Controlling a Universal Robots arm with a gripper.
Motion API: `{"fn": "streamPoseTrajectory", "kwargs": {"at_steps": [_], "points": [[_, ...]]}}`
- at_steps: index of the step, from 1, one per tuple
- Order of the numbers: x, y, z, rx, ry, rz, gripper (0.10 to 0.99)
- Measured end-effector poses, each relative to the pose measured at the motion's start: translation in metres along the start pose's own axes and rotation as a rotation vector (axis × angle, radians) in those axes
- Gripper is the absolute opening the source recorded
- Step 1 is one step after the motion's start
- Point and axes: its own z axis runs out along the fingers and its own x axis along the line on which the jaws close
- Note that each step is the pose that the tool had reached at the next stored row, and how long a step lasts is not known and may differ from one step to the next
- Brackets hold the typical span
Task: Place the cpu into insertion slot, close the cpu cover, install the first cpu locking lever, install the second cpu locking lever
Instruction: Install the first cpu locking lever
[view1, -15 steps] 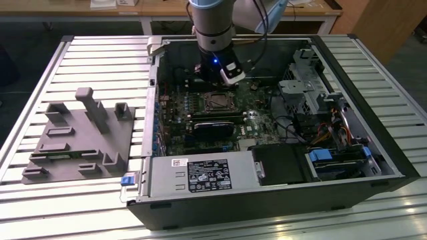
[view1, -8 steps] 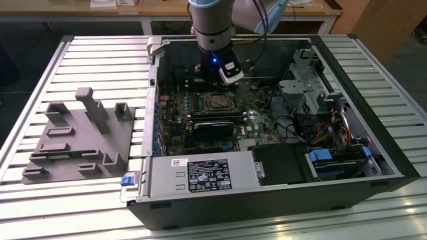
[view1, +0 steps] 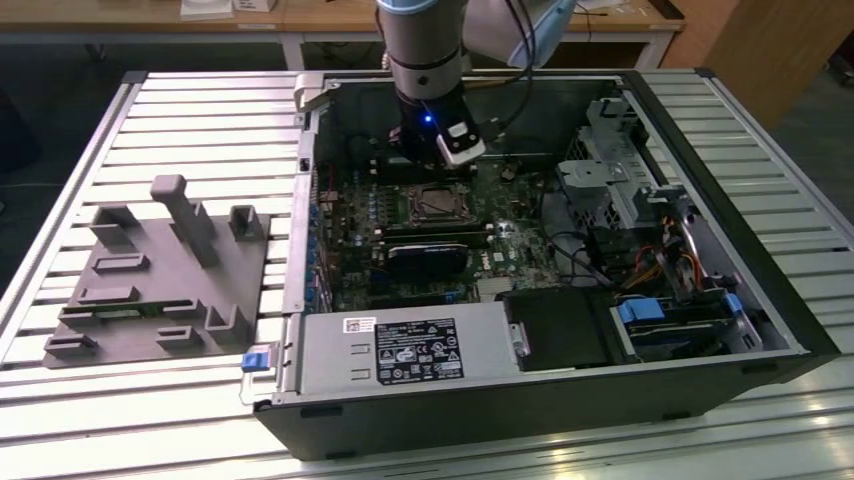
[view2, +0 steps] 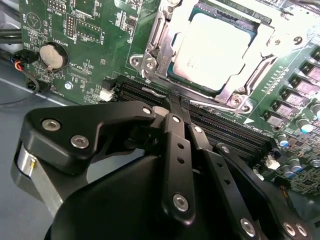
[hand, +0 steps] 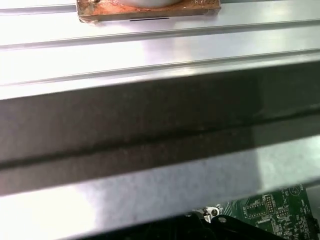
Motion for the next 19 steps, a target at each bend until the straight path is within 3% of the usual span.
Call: {"fn": "streamPoseTrajectory", "kwargs": {"at_steps": [12, 19], "points": [[0.0046, 0.0026, 0.0017, 0.008, -0.0088, 0.047, 0.106], [0.0049, 0.0023, 0.0035, 0.019, -0.0174, 0.09, 0.106]]}}
